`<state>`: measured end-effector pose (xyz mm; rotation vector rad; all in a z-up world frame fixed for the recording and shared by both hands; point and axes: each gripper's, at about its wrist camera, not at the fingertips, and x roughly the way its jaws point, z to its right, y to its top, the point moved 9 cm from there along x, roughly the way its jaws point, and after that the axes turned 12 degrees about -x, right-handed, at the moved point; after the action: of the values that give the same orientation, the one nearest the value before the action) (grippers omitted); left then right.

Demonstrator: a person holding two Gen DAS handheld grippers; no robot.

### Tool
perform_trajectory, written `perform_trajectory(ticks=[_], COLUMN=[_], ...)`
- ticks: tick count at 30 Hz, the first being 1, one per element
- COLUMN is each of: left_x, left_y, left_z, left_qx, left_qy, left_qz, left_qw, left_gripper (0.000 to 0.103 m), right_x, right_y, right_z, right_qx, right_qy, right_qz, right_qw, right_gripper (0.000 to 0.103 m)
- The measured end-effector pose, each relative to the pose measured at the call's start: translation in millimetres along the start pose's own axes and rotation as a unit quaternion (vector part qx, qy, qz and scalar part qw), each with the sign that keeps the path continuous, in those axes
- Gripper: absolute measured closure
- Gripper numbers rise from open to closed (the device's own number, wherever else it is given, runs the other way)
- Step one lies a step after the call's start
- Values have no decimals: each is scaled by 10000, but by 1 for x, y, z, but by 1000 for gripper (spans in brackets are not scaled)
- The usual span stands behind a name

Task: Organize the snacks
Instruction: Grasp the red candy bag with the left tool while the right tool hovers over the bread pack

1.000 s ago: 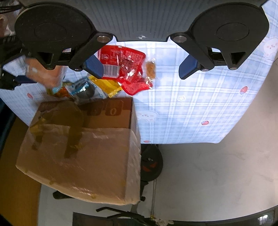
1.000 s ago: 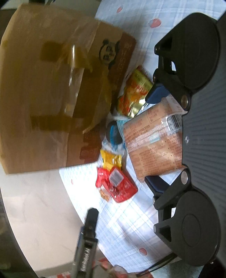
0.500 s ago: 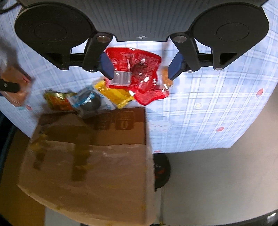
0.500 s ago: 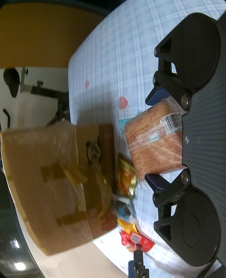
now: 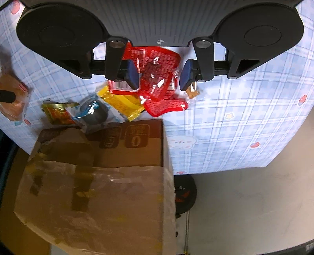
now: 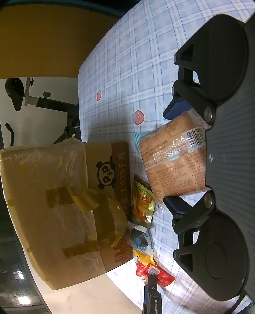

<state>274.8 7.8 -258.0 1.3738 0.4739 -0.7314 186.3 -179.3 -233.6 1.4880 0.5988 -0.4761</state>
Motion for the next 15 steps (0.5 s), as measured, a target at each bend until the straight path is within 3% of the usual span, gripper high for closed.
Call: perform_trajectory(ticks=[8,11,15], left_x=[-3,-2,1], left_y=[-9,-14,-9], left_z=[12,15,6], left_qx=[243,383,164], left_qy=[-414,-297,-163], left_qz=[-166,-152,-68], left_qw=[9987,9987,9997], left_gripper=[54,54,52], right_x=[1,2,2], right_y=[1,1,1], right_z=[-1,-1,-2], right_qx=[31,42,28], right_qy=[28,42,39], right_qz=[9,18,23], right_qw=[10000,10000,10000], right_gripper=[17,18,18])
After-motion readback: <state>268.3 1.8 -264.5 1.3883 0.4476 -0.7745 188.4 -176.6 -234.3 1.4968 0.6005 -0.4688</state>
